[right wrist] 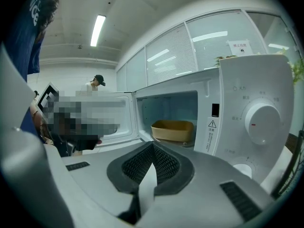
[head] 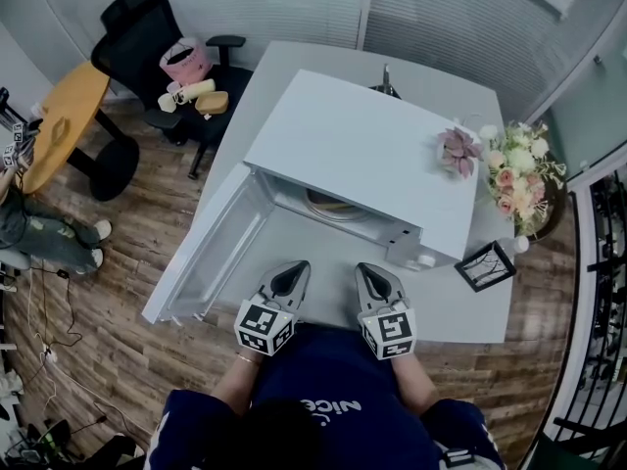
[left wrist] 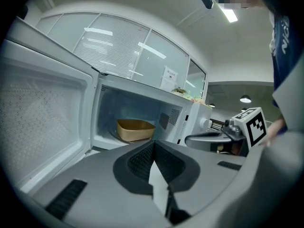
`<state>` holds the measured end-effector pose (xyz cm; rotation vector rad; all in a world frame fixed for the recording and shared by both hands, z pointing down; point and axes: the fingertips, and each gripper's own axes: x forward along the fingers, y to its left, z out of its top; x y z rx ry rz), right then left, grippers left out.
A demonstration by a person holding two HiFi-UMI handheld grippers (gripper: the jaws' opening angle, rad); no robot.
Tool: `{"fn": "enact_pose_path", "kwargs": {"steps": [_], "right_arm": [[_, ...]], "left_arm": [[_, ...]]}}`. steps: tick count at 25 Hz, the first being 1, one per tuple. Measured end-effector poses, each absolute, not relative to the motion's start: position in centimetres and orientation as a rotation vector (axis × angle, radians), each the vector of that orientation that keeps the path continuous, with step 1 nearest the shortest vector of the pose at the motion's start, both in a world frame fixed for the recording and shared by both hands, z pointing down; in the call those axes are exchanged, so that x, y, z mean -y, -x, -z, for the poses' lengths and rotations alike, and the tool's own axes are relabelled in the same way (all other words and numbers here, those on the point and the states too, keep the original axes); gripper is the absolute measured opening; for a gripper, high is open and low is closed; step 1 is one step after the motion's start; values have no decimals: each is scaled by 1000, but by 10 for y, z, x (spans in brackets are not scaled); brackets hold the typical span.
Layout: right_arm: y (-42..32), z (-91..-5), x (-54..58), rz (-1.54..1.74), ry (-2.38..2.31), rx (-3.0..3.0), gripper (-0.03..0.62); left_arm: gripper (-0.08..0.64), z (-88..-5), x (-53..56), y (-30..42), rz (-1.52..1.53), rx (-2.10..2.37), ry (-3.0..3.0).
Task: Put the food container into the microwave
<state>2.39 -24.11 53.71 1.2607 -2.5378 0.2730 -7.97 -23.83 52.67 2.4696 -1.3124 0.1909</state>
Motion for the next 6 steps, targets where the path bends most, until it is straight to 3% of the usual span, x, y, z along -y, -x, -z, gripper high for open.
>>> {"fn": "enact_pose_path", "kwargs": {"steps": [6], "right_arm": [[-20,-536,244,-261,-1253,2546,9]], "left_arm": [[3,-527,240,84,-187,1322,-2460]]}}
